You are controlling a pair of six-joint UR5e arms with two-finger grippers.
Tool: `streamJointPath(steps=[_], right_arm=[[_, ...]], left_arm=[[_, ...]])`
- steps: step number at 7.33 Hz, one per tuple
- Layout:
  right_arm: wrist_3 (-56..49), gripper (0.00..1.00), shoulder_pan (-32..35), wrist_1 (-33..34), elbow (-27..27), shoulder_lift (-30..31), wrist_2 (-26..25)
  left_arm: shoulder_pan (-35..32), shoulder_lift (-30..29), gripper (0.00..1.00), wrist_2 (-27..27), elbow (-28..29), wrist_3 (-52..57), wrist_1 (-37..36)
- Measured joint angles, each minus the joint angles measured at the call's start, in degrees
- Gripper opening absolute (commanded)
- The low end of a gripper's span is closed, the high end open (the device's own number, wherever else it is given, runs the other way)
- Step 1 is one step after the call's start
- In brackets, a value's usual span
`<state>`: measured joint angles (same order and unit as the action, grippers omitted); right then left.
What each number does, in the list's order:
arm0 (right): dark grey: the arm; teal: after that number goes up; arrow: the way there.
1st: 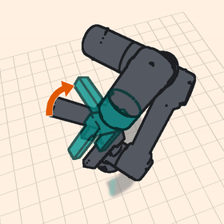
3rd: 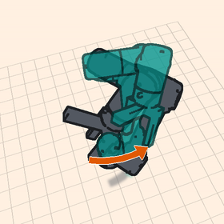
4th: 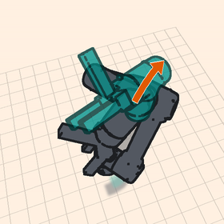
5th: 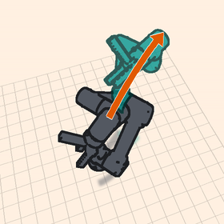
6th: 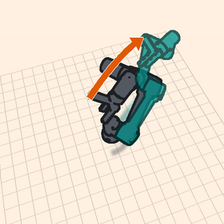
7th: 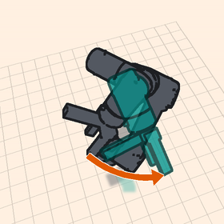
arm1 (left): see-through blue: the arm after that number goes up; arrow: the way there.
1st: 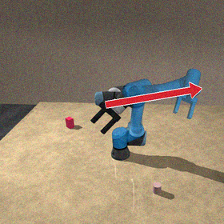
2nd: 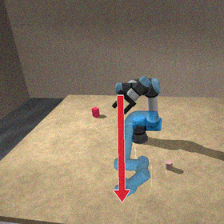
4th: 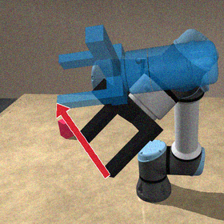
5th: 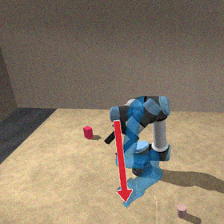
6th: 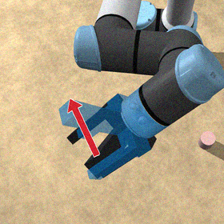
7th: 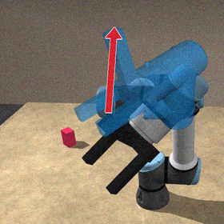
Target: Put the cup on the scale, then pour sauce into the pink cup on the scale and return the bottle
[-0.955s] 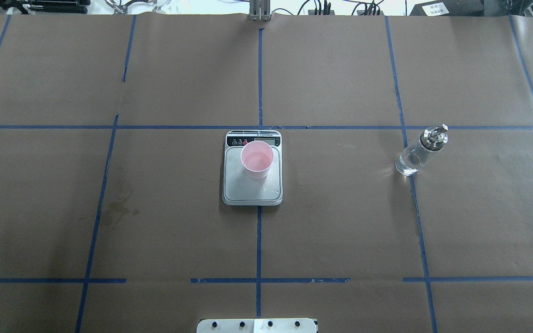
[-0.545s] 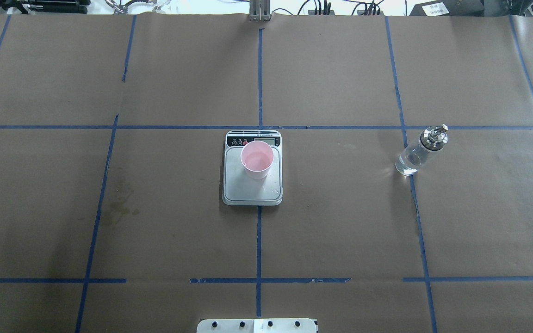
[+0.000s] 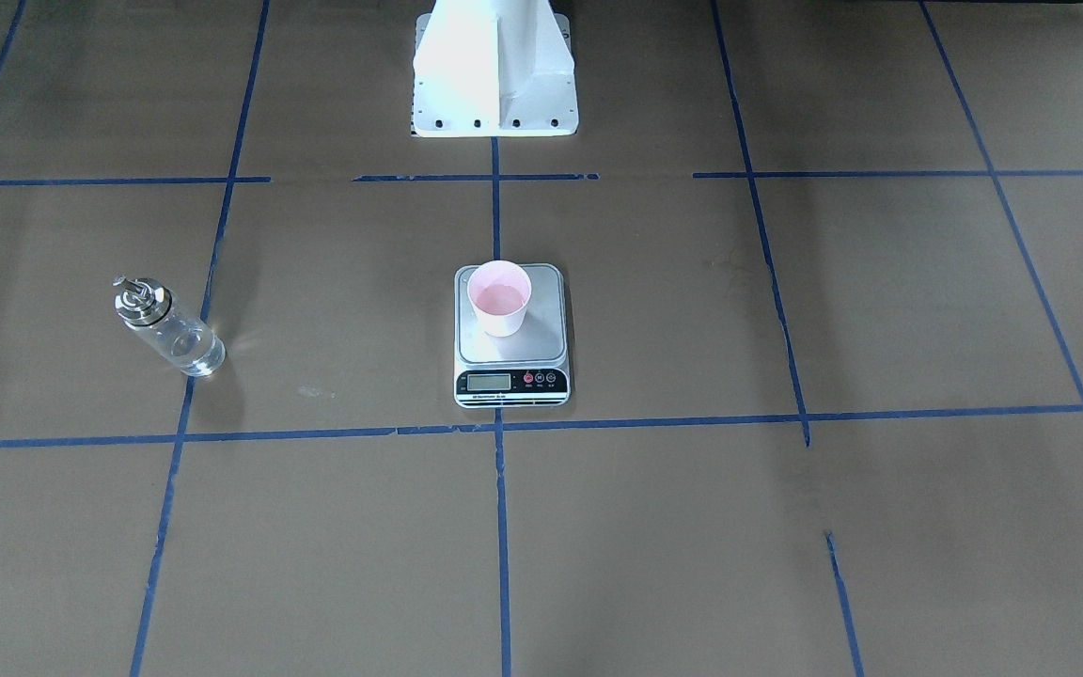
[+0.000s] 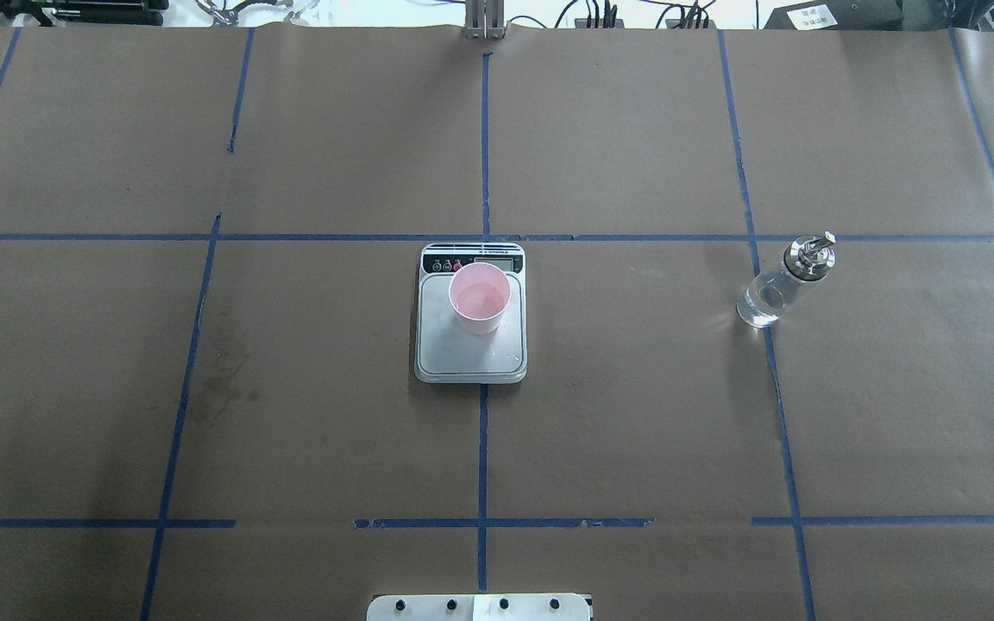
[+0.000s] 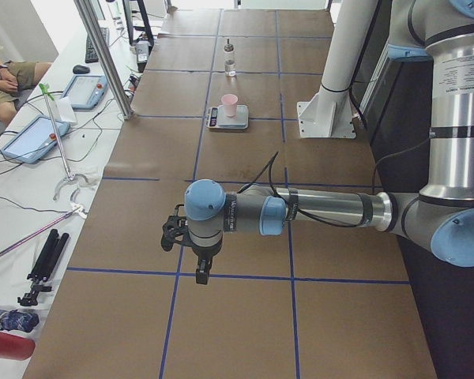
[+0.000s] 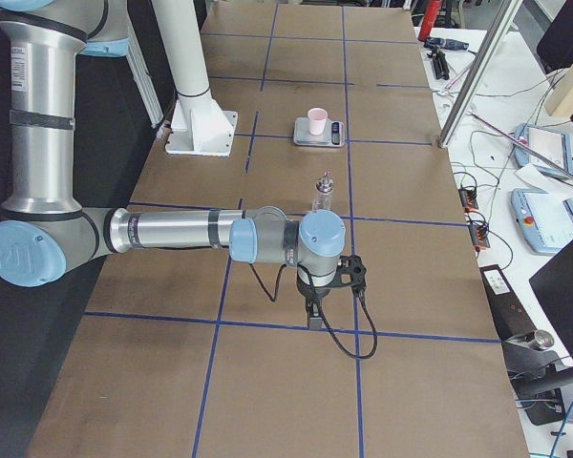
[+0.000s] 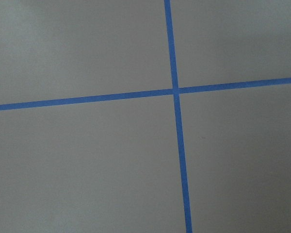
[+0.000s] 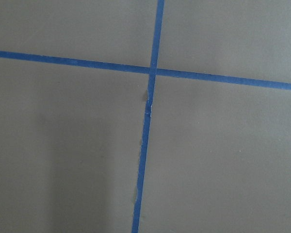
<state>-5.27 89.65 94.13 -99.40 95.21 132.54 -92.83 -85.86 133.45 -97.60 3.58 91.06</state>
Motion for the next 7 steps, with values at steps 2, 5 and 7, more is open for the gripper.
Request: streamJointPath(steps=[2, 5, 7], right_arm=[[0.51, 1.0, 0.0, -0.11, 0.0, -0.05, 0.0], [8.84, 1.0, -0.02, -8.3, 2.43, -0.44, -0.15], [11.24, 1.0, -0.07, -11.77, 4.5, -1.01, -0.12]], left_arm=[[-0.24, -0.01, 1.0, 0.03, 0.02, -0.07, 0.12], [-0.37, -0.14, 1.0, -0.03, -0.04, -0.3, 0.16], [-0.41, -0.29, 1.0, -0.03, -0.08, -0.33, 0.17]])
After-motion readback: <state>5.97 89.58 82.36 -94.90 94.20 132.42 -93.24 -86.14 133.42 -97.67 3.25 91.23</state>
